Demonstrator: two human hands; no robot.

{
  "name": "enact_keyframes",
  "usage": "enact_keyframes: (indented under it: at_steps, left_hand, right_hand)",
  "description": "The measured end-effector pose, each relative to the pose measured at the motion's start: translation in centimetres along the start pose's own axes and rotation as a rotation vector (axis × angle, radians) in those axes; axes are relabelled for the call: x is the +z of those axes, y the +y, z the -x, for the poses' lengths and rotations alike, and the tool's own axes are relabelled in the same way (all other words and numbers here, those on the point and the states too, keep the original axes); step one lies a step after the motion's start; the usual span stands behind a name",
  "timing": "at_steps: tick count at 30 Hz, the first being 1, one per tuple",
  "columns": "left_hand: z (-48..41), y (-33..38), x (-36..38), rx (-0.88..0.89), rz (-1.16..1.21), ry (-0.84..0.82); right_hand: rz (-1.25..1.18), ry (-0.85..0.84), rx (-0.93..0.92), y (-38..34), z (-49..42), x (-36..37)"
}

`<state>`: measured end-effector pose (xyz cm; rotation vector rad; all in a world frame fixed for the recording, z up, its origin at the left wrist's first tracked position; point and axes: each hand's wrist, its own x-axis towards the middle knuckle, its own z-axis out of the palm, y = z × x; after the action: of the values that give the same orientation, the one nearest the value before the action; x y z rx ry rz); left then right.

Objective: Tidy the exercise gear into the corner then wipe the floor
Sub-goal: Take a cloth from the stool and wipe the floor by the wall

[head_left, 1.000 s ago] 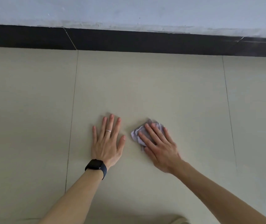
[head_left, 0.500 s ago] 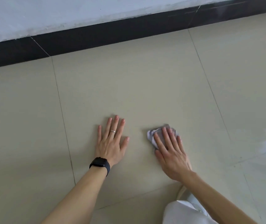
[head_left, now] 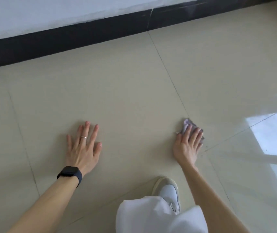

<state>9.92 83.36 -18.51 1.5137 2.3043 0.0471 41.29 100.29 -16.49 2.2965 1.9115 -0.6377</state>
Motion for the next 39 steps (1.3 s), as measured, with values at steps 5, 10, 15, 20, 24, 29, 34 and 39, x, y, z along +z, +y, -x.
enact_keyframes:
  at_steps: [5, 10, 15, 20, 24, 29, 34, 39]
  left_hand:
    - [-2.6, 5.8, 0.7, 0.143, -0.022, -0.069]
    - [-3.0, 7.4, 1.0, 0.111, -0.053, -0.11]
    - [-3.2, 5.9, 0.9, 0.15, -0.092, -0.1]
    - [-3.1, 6.4, 1.2, 0.156, -0.074, -0.03]
    - [-3.3, 5.8, 1.0, 0.211, -0.065, -0.016]
    - [-3.0, 4.0, 0.6, 0.064, -0.028, -0.02]
    - [-1.3, -0.5, -0.6, -0.238, 0.06, 0.056]
    - [2.1, -7.3, -1.6, -0.435, 0.023, 0.003]
  right_hand:
    - [0.233, -0.168, -0.788, 2.7, 3.9, 0.7]
    - [0.22, 0.041, -0.317, 6.4, -4.5, -2.4]
    - [-0.158, 0.142, 0.267, 2.9, -6.9, -2.5]
    - [0.106, 0.028, -0.606, 0.3, 1.4, 1.9]
    - [0.225, -0.025, -0.943, 1.7, -2.0, -0.1]
    - [-0.051, 0.092, -0.028, -4.7, -6.8, 0.4]
    - [0.208, -0.005, -0.945, -10.6, 3.9, 6.3]
    - [0.442, -0.176, -1.64, -16.1, 0.9, 6.9]
